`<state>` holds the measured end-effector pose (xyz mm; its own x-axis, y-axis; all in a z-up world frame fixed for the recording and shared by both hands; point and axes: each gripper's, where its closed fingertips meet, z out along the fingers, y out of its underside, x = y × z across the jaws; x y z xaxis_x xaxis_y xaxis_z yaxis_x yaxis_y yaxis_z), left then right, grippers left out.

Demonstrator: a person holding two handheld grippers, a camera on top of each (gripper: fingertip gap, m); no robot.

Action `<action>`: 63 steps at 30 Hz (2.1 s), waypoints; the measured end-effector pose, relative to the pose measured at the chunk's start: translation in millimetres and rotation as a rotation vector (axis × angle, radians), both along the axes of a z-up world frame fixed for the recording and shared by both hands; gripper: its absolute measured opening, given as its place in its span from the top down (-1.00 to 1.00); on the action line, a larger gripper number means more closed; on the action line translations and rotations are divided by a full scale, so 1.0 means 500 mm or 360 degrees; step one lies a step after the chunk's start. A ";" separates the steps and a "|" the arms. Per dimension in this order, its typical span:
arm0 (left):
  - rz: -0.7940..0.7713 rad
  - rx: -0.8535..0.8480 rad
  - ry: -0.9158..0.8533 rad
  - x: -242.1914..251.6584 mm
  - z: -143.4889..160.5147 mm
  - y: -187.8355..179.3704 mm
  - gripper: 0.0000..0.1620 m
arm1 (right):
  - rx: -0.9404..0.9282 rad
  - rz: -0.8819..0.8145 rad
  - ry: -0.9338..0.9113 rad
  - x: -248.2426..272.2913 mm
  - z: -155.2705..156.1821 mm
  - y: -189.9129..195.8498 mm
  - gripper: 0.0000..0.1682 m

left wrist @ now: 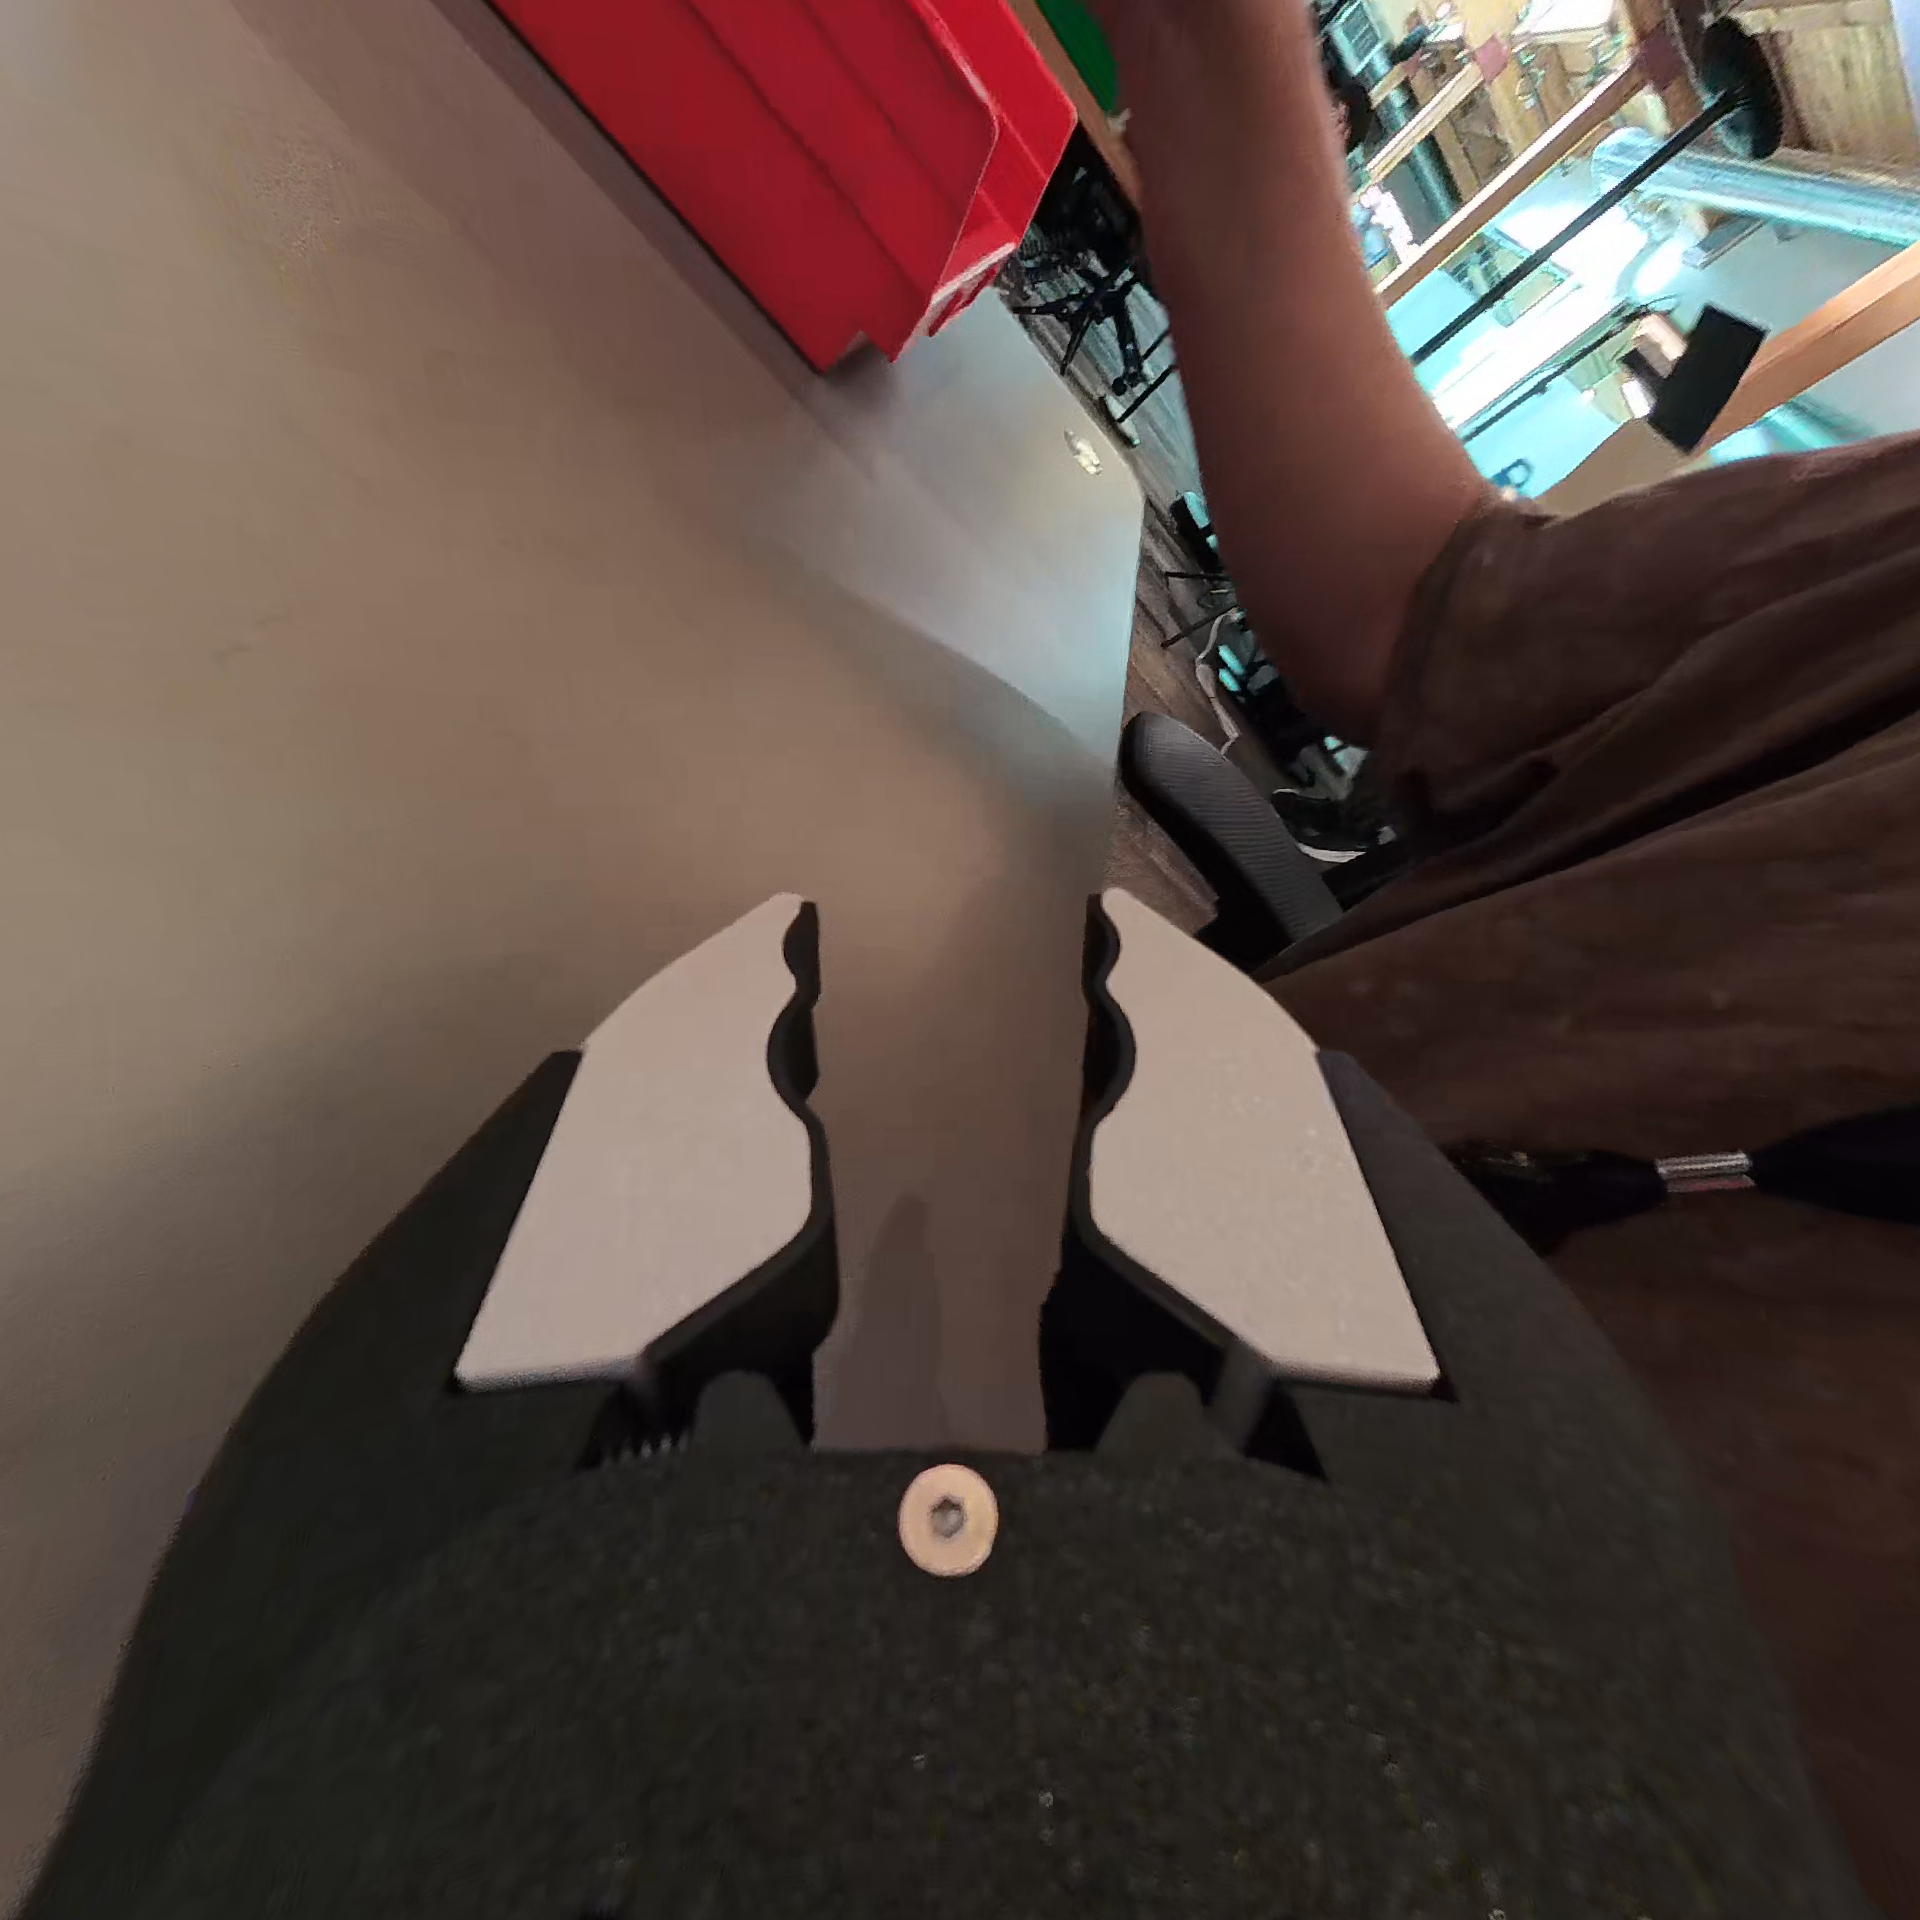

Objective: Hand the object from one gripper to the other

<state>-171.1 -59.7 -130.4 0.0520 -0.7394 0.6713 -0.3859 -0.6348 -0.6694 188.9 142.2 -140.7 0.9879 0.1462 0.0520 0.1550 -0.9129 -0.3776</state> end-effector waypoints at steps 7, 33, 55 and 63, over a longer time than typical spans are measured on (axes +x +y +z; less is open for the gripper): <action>0.0094 0.0286 0.0131 -0.047 0.008 0.030 0.38 | 0.1186 0.0269 0.0562 -0.199 0.289 -0.146 0.34; 0.1286 0.0070 0.1490 -0.354 -0.115 0.636 0.55 | 0.0726 0.1284 0.1187 -0.687 0.036 -0.393 0.24; -0.0154 0.0744 -0.0376 -0.029 0.307 0.147 0.57 | 0.0976 0.1342 0.2294 -0.701 0.309 -0.288 0.39; -0.0166 0.0613 -0.0472 0.057 0.269 0.118 0.56 | 0.1043 0.1136 0.2381 -0.680 0.291 -0.270 0.54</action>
<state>-142.8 -0.8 4.0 -0.1875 -0.9276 0.3230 -0.1914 -0.2881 -0.9383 -151.0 7.0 5.0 0.0031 0.8520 -0.5235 -0.3677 -0.4858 -0.7929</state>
